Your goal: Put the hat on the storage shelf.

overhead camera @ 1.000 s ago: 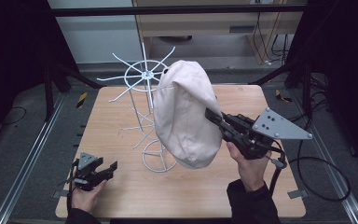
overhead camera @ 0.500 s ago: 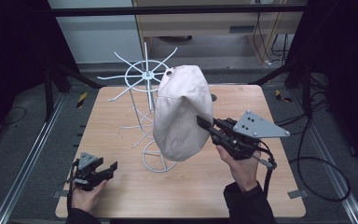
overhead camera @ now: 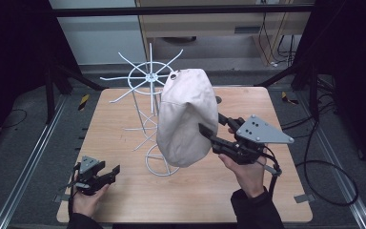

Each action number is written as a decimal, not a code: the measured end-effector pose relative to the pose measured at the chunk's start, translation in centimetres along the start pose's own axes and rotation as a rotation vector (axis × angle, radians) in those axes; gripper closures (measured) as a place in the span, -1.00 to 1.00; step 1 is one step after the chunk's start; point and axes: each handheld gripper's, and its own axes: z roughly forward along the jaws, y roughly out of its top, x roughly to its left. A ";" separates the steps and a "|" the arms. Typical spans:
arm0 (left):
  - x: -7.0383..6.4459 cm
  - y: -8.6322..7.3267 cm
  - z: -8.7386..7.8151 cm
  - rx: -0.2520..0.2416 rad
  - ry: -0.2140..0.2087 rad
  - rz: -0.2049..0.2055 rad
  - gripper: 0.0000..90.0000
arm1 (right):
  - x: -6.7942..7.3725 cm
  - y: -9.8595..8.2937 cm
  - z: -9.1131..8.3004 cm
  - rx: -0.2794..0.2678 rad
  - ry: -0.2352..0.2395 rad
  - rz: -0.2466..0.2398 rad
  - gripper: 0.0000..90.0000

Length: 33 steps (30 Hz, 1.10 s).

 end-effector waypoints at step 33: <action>0.4 -0.1 0.3 0.007 0.006 -0.004 -0.30 | -8.4 -14.4 -5.1 0.311 -0.274 0.207 -0.66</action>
